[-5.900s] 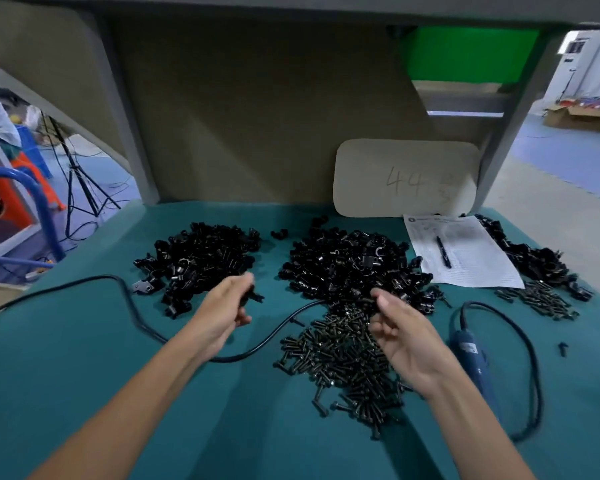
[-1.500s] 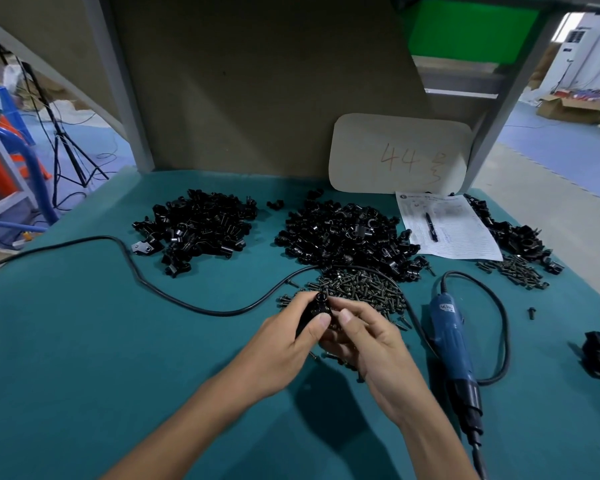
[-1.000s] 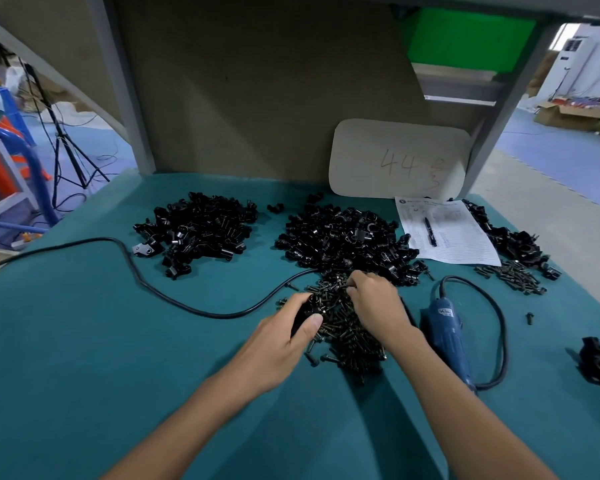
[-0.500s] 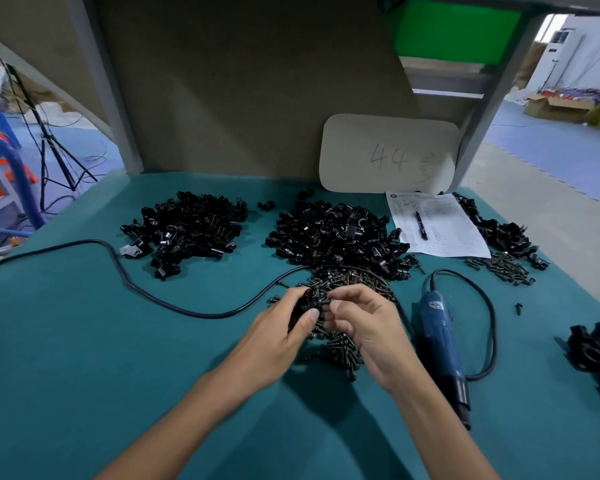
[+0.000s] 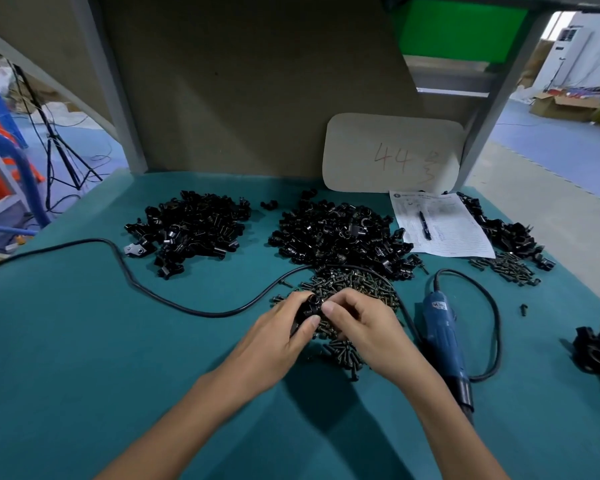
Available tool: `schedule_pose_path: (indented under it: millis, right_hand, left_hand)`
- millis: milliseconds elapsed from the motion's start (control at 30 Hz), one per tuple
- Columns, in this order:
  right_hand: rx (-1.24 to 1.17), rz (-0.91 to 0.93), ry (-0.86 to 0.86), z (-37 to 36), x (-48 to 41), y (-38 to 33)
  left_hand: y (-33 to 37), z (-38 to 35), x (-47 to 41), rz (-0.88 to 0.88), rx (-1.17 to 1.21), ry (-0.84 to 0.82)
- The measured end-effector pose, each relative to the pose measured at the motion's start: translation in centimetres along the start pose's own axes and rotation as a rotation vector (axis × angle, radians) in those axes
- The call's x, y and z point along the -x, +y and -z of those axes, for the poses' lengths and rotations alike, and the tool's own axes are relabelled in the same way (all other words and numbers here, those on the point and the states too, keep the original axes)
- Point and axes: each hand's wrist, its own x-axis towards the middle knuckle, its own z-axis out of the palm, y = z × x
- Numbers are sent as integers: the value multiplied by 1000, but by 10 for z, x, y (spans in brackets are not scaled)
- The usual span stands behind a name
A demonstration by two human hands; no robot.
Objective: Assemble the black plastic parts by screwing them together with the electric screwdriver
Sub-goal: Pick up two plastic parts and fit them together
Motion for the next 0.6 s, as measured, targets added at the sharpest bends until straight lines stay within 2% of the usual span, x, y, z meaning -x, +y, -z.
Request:
schedule_pose_path:
  millis: [100, 267, 400, 600]
  right_hand:
    - [107, 38, -47, -1, -3, -2]
    - [-33, 9, -89, -5, -2, -2]
    - [-65, 55, -77, -5, 1, -3]
    - [-124, 48, -109, 3, 2, -1]
  left_hand:
    - [1, 0, 0, -20, -25, -8]
    - [7, 3, 2, -56, -14, 3]
    - [7, 5, 1, -55, 23, -2]
    - [-3, 8, -3, 22, 102, -76]
